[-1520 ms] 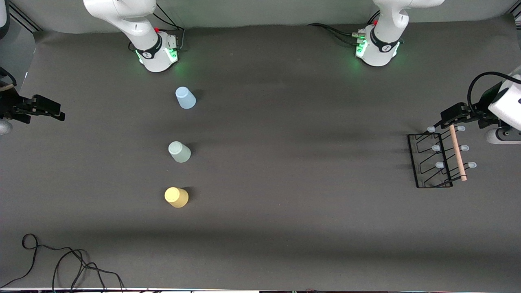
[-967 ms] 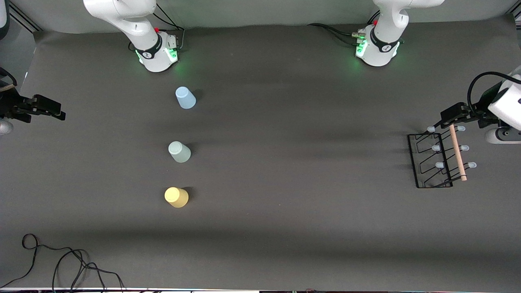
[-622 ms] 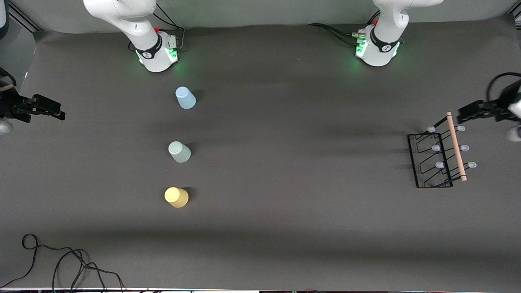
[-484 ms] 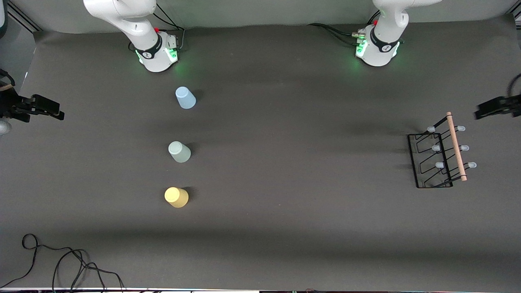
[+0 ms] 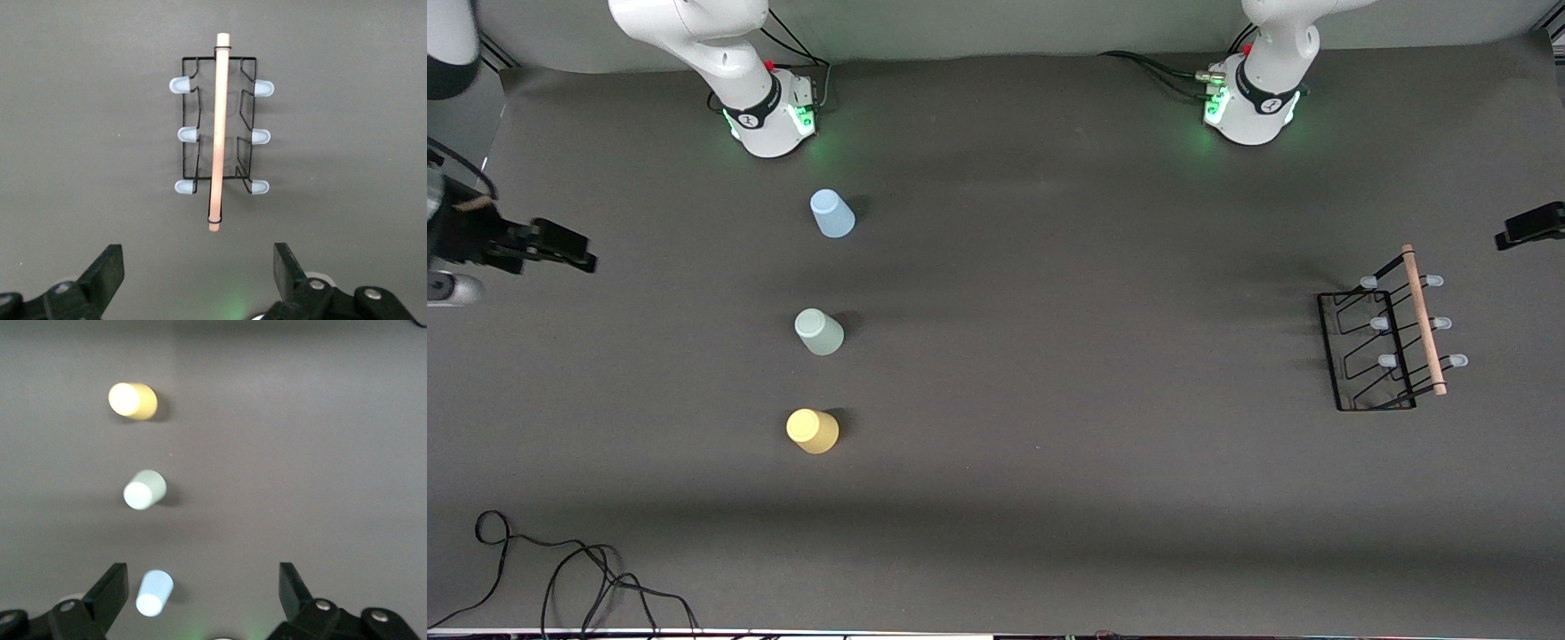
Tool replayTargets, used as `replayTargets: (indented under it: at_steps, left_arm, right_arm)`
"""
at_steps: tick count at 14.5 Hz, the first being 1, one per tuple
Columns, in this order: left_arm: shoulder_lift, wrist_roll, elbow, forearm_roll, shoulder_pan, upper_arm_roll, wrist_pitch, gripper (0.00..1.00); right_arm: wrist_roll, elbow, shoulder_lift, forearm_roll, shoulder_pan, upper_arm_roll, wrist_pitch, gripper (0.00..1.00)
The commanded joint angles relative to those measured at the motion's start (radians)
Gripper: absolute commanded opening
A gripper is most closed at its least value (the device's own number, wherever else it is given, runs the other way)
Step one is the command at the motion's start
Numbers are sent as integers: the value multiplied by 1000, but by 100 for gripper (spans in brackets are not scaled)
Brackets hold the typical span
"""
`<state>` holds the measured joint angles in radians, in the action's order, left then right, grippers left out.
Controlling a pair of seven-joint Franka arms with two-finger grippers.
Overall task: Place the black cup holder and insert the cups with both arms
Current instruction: 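Grasp the rack handle with the left gripper while the right gripper reaches the green cup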
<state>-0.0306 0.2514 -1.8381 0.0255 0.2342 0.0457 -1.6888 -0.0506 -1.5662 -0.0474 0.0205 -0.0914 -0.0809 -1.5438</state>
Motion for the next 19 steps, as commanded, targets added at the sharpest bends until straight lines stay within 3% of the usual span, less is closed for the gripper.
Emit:
replayTargets:
  at_steps: [1,5,11,16,18,19]
  left_arm:
    - [-45,-14,-142,7,-25,2,-133,100]
    - [-5,-43,-226,7,-76,0,-291,100]
    - [125,-41,-233,39,-79,2,-417,100]
    - [196,-41,-233,63,-75,5,-469,100]
    - [207,-40,-233,63,-75,6,-480,99]
    - [208,-38,-233,63,-75,8,-480,92]
  right_arm:
    - [-89,-63,-14,50,-33,-3,-88,100]
    - [-266,-283,12,49,-148,-3,-307,100]
    - [-380,-609,26,50,-232,-2,-695,100]
    - [-379,-597,44,50,-231,-8,-675,100]
    - [-377,-516,44,49,-228,-11,-572,100]
    - [-377,-482,32,45,-226,-11,-546,100]
